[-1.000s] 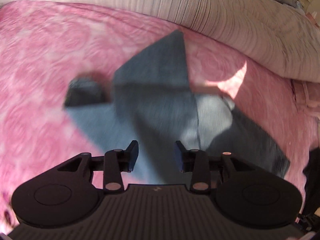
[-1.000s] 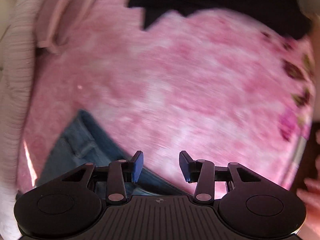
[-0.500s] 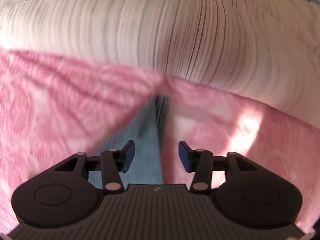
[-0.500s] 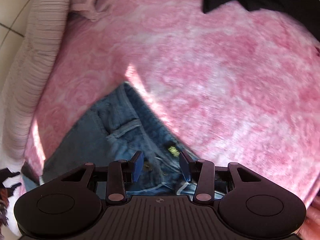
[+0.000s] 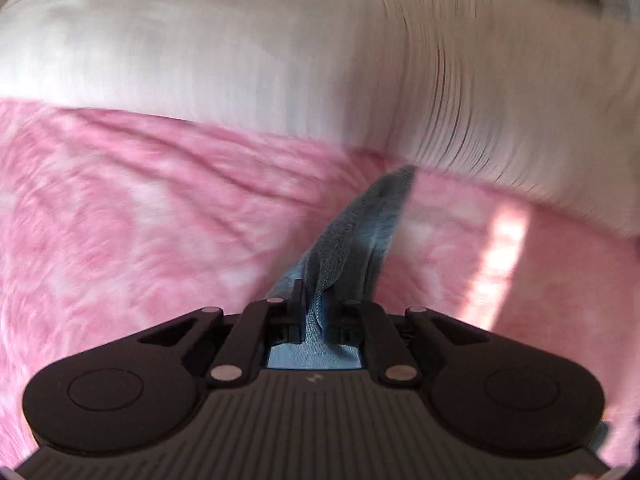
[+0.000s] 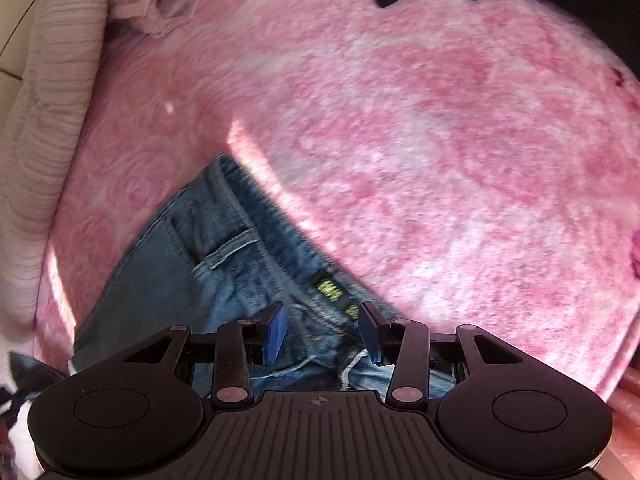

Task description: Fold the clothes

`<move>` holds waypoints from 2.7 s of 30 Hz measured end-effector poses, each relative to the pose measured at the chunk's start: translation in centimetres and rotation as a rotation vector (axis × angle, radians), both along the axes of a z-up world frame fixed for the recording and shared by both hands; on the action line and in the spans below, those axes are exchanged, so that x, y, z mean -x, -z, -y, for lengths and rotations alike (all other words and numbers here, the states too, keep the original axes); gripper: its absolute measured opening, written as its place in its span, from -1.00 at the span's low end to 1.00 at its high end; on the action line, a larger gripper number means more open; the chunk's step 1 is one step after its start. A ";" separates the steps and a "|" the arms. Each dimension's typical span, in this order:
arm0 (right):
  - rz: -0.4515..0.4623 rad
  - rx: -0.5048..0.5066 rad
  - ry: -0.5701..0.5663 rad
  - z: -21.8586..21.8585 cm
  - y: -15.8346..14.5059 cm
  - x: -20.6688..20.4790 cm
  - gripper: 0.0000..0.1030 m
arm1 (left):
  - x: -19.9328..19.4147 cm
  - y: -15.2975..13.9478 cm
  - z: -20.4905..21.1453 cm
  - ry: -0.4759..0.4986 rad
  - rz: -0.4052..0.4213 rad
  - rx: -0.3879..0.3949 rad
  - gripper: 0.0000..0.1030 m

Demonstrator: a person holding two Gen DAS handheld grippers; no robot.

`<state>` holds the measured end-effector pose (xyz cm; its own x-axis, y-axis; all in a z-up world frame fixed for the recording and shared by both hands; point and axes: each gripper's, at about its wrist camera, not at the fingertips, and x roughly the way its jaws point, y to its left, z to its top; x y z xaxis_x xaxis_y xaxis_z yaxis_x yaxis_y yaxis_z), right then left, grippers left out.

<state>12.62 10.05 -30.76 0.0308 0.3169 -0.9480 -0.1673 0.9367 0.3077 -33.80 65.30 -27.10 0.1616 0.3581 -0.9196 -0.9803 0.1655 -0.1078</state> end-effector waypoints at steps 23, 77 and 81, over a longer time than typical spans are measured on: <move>0.008 0.007 -0.273 3.1 -2.2 10.4 -0.15 | 43.9 4.7 31.6 -0.788 -0.073 0.072 -0.60; 0.300 -0.041 -0.132 3.5 2.5 8.9 -0.08 | 25.2 11.0 13.1 -0.276 0.451 0.063 -0.18; 0.296 -0.073 -0.137 1.0 2.6 5.5 -0.02 | 23.0 12.9 7.8 -0.347 0.456 0.091 -0.15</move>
